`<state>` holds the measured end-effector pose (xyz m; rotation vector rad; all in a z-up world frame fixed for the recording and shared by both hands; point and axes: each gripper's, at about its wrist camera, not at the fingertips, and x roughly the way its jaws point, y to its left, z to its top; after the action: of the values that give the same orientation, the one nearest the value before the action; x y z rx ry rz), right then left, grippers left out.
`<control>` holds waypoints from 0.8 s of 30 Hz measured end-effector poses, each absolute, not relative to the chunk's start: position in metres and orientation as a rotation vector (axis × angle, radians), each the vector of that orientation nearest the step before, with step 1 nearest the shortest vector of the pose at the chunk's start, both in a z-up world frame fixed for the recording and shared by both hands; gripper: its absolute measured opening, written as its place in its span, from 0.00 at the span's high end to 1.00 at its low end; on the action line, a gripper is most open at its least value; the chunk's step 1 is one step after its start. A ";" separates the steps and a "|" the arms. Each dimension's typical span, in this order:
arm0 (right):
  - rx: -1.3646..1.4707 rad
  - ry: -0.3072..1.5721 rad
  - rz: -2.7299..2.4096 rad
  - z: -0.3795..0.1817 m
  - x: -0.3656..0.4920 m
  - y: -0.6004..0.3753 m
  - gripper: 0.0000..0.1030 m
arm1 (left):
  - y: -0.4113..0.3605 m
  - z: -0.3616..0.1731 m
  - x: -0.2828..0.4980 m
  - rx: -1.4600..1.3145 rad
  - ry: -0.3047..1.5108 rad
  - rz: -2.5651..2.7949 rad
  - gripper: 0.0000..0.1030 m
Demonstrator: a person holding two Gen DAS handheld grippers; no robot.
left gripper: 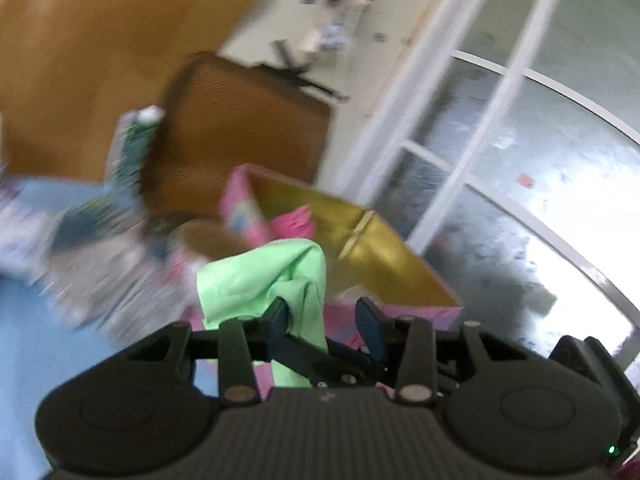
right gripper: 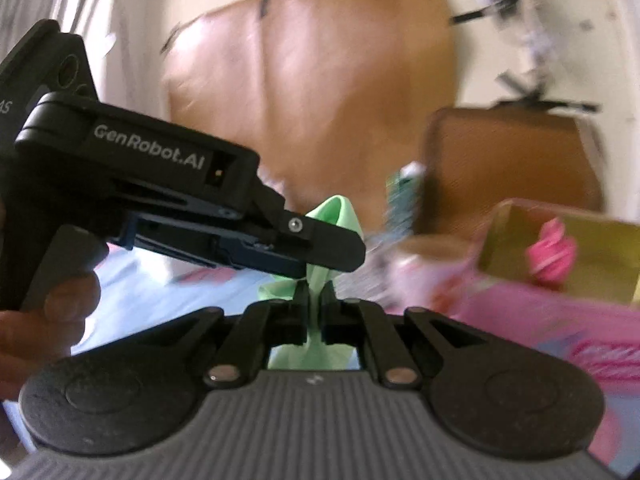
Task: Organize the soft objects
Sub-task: 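Lower the green cloth into the pink tin and open the left gripper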
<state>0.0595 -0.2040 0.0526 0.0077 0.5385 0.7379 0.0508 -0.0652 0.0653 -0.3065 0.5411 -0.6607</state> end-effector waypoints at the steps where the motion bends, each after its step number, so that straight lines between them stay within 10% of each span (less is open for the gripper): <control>1: 0.008 0.521 0.705 0.055 0.064 -0.211 0.92 | -0.077 0.068 0.058 -0.297 0.536 -0.680 0.63; 7: -0.013 0.462 0.491 0.055 0.097 -0.258 0.91 | -0.146 0.073 0.099 -0.258 0.544 -0.750 0.63; 12: -0.028 0.475 0.333 0.041 0.130 -0.285 0.88 | -0.189 0.072 0.123 -0.165 0.543 -0.662 0.41; 16: -0.040 0.552 0.199 0.026 0.164 -0.301 0.43 | -0.177 0.067 0.122 -0.212 0.559 -0.642 0.41; 24: 0.102 0.495 0.194 0.038 0.141 -0.315 0.41 | -0.088 0.054 0.064 -0.178 0.478 -0.569 0.40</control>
<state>0.1410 -0.3150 0.0376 0.1018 0.4948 0.1938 0.0638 -0.0877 0.0541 -0.1780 0.4775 -0.5692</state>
